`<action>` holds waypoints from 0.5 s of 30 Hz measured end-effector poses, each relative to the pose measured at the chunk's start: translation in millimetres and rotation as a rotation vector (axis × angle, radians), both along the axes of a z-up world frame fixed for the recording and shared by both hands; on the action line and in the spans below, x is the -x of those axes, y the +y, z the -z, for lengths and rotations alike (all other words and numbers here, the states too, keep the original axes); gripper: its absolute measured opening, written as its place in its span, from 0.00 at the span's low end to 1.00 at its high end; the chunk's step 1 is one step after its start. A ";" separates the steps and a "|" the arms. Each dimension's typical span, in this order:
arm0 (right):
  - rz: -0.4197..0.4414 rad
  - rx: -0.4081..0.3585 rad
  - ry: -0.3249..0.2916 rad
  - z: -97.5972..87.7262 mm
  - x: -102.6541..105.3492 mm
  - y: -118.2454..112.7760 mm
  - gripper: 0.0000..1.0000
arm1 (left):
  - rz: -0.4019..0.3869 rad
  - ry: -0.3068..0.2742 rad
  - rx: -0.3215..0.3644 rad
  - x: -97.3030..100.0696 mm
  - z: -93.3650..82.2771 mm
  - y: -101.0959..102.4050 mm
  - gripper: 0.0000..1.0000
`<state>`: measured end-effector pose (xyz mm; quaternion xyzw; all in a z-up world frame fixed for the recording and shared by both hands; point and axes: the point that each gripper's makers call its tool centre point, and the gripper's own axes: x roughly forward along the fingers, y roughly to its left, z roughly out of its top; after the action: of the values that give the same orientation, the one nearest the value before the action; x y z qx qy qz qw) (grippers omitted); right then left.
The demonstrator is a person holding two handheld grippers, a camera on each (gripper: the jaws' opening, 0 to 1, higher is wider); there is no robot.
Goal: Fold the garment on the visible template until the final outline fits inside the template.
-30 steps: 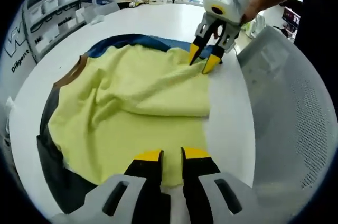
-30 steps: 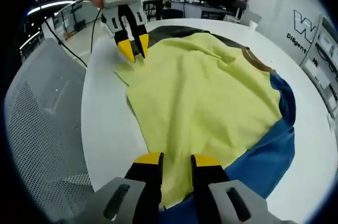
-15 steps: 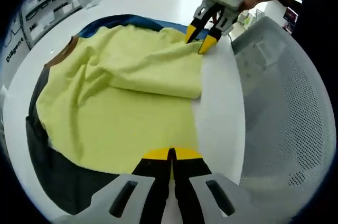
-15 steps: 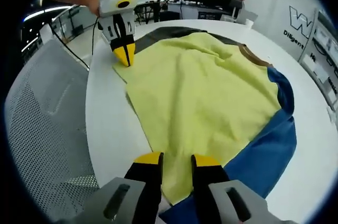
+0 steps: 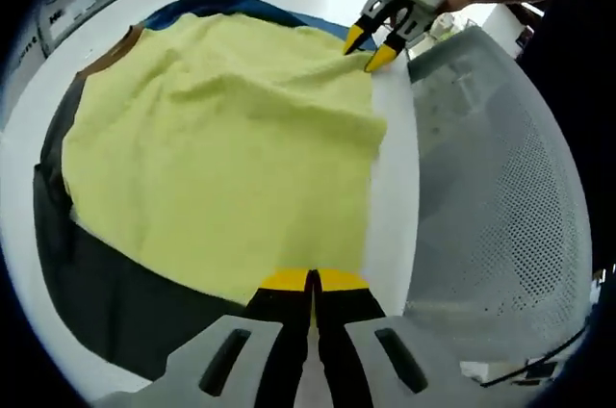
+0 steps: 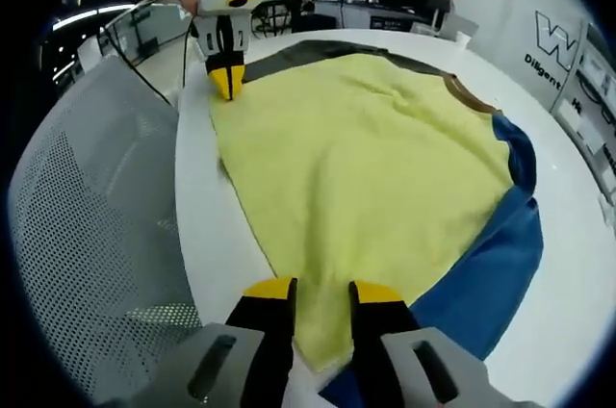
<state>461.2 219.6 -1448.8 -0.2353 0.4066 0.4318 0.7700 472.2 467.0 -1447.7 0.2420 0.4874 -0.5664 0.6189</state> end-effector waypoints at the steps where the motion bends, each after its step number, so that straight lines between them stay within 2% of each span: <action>1: -0.003 0.001 0.002 0.1 3.2 -0.9 0.16 | 0.001 0.014 -0.012 2.6 0.3 3.9 0.04; 9: -0.006 0.001 0.008 0.2 15.4 -6.6 0.17 | 0.002 0.059 -0.052 10.1 0.4 17.5 0.04; 12: -0.013 0.007 0.017 0.0 20.1 -7.8 0.19 | 0.008 0.095 -0.074 18.3 1.2 22.1 0.04; 15: -0.016 0.007 0.022 0.2 22.8 -8.2 0.20 | 0.014 0.088 -0.071 20.2 0.1 19.5 0.04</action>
<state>438.4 211.4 -1449.0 -0.2366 0.4145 0.4392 0.7611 452.0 486.5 -1447.8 0.2420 0.5325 -0.5631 0.5837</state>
